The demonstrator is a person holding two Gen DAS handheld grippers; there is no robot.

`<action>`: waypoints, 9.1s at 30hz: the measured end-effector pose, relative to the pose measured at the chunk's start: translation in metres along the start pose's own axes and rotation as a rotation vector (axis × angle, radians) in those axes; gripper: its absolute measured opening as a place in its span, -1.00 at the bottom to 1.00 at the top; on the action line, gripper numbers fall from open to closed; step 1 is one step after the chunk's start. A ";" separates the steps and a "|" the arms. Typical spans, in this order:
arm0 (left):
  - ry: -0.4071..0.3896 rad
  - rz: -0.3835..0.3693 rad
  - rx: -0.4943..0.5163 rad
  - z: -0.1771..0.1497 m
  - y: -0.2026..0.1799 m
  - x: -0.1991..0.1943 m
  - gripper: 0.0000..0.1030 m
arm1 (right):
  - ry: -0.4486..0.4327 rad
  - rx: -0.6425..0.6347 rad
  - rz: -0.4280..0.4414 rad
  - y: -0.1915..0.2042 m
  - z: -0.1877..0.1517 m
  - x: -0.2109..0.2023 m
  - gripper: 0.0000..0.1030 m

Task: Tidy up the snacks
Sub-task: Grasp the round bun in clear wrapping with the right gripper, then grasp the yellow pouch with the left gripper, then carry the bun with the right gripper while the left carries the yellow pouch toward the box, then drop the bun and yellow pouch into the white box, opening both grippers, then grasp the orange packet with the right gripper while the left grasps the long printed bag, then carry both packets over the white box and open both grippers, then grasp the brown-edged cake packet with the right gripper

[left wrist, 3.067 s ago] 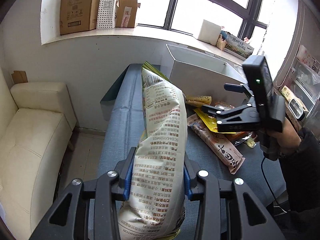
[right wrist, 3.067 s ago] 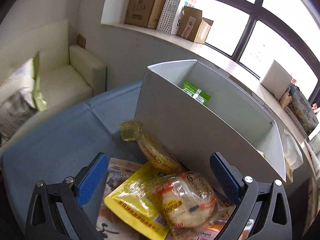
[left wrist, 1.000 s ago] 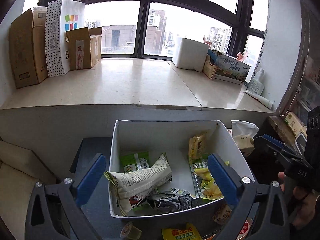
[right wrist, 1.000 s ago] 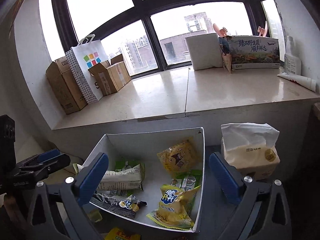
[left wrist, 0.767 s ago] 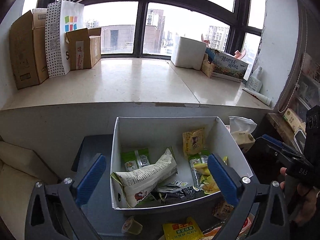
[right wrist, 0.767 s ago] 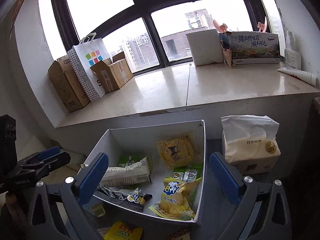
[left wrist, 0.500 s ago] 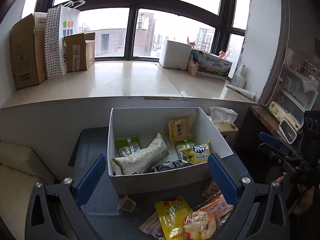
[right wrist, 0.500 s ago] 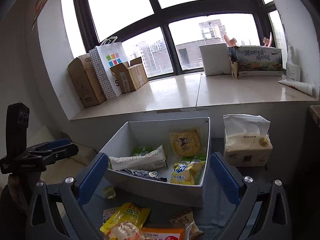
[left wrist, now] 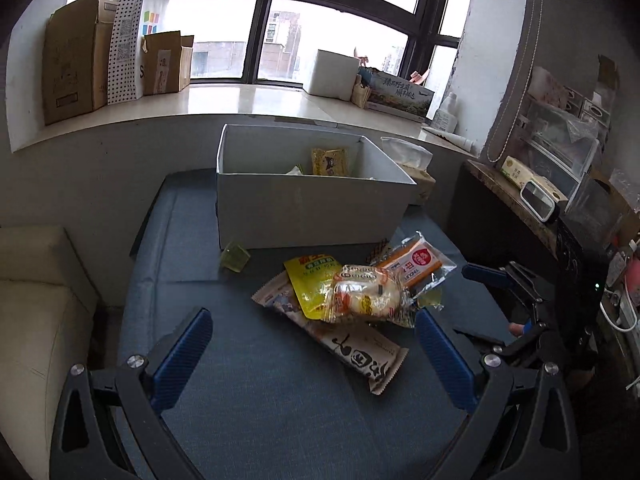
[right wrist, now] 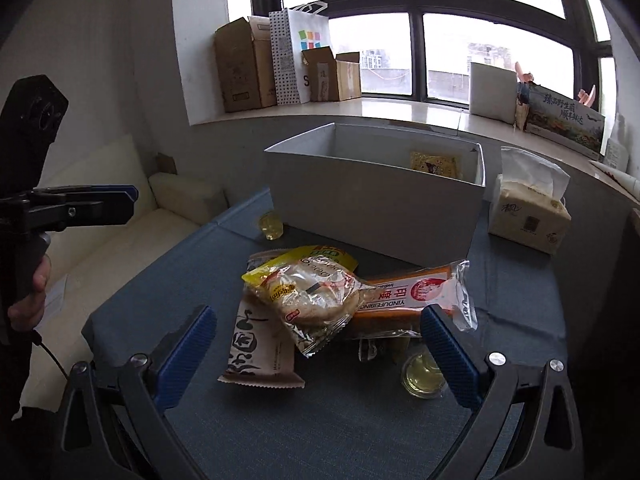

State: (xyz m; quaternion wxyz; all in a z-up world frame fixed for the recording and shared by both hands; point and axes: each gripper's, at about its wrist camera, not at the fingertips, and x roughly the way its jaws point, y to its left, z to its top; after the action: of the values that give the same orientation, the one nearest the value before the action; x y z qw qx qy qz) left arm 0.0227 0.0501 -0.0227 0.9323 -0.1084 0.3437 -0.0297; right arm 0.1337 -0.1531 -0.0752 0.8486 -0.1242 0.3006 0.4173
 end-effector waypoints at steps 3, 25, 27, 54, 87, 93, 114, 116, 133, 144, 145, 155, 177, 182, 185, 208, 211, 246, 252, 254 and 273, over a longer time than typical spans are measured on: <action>0.004 -0.033 -0.033 -0.015 0.005 -0.007 1.00 | 0.038 -0.058 0.055 0.003 0.006 0.017 1.00; 0.077 -0.015 -0.114 -0.036 0.030 0.008 1.00 | 0.237 -0.151 0.132 -0.003 0.025 0.110 0.64; 0.089 -0.015 -0.115 -0.035 0.028 0.013 1.00 | 0.202 -0.135 0.107 -0.005 0.025 0.097 0.63; 0.373 0.302 -0.020 0.043 -0.025 0.246 0.91 | -0.105 0.323 -0.108 -0.067 -0.041 -0.071 0.64; -0.041 0.080 -0.050 0.102 0.001 0.044 0.19 | -0.168 0.256 -0.048 -0.067 0.056 -0.023 0.64; -0.072 0.086 -0.023 0.162 0.009 0.073 0.20 | -0.166 0.311 -0.068 -0.102 0.118 0.014 0.64; 0.015 0.151 0.040 0.202 0.017 0.150 1.00 | -0.107 0.389 -0.165 -0.155 0.157 0.061 1.00; 0.005 0.145 0.036 0.200 0.018 0.142 1.00 | -0.125 0.394 -0.146 -0.153 0.154 0.052 1.00; 0.003 0.030 0.022 0.040 -0.011 0.050 1.00 | -0.137 0.400 -0.049 -0.085 0.017 -0.028 1.00; 0.079 0.011 -0.058 -0.019 -0.008 0.049 1.00 | -0.056 0.550 0.008 -0.092 -0.037 0.000 1.00; 0.085 0.010 -0.062 -0.020 -0.007 0.050 1.00 | -0.042 0.546 0.004 -0.094 -0.035 0.008 1.00; 0.121 0.024 -0.072 -0.031 -0.002 0.059 1.00 | -0.001 0.535 0.041 -0.111 -0.013 0.070 0.18; 0.291 0.143 -0.101 -0.021 -0.031 0.141 1.00 | -0.278 0.428 -0.023 -0.077 0.008 -0.066 -0.74; 0.334 0.231 -0.140 -0.017 -0.037 0.174 1.00 | -0.307 0.434 -0.089 -0.080 -0.005 -0.097 -0.74; 0.364 0.277 -0.135 -0.019 -0.038 0.187 0.91 | -0.303 0.431 -0.104 -0.082 -0.011 -0.102 -0.74; 0.052 0.139 -0.029 0.063 -0.019 0.062 0.12 | -0.311 0.361 -0.039 -0.073 0.039 -0.074 -0.74; 0.003 0.124 0.002 0.099 -0.017 0.060 0.12 | -0.320 0.321 -0.051 -0.077 0.070 -0.066 -0.74; -0.034 0.077 0.138 0.175 -0.007 0.113 1.00 | -0.185 0.280 -0.153 -0.123 0.169 0.021 1.00; -0.061 0.076 0.154 0.124 -0.021 0.062 1.00 | -0.204 0.257 -0.138 -0.100 0.117 -0.026 1.00; -0.075 0.061 0.185 0.100 -0.032 0.047 1.00 | -0.196 0.251 -0.149 -0.094 0.096 -0.035 1.00; 0.047 -0.009 -0.086 -0.016 -0.002 0.025 1.00 | 0.087 0.226 -0.193 -0.065 -0.009 0.027 1.00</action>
State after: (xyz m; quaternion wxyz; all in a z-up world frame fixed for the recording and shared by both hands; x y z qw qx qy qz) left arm 0.0316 0.0424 -0.0496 0.9183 -0.1492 0.3661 -0.0216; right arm 0.1941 -0.1806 -0.1019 0.8795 -0.0742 0.3690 0.2913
